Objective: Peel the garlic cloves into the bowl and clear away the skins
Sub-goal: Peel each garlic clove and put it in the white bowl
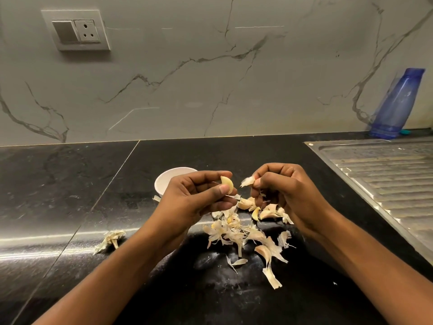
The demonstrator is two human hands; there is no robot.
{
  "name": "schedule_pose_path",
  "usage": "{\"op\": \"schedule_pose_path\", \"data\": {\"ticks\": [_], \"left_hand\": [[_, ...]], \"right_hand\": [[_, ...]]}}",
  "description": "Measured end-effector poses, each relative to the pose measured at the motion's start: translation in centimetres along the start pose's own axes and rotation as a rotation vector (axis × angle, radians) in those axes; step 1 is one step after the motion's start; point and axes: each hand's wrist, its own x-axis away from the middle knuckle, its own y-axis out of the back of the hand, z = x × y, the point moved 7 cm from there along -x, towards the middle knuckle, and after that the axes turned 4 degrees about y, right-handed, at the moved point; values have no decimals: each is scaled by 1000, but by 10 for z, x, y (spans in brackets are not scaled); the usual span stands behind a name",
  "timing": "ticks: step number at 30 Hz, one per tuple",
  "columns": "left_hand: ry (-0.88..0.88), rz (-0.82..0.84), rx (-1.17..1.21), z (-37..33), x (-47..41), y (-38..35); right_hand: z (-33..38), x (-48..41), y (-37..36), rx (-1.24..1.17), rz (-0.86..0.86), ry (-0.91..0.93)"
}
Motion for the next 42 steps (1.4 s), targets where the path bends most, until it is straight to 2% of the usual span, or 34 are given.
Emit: {"op": "schedule_pose_path", "data": {"ticks": [4, 12, 15, 19, 23, 26, 36, 42], "left_hand": [[-11, -34, 25, -3, -1, 6], [-126, -130, -119, -20, -3, 27], [-225, -226, -263, -33, -2, 43], [-354, -444, -535, -50, 0, 73], [-307, -620, -843, -53, 0, 95], [-237, -633, -945, -48, -4, 99], [-156, -585, -1034, -38, -13, 102], [-195, -574, -964, -40, -14, 98]], "right_hand": [[1, 1, 2, 26, 47, -20], [-4, 2, -2, 262, 122, -14], [-1, 3, -4, 348, 179, 26], [2, 5, -5, 418, 202, 45], [2, 7, -9, 422, 224, 38], [3, 8, -9, 415, 232, 48], [-4, 6, -10, 512, 330, 138], [-4, 6, -8, 430, 356, 127]]}}
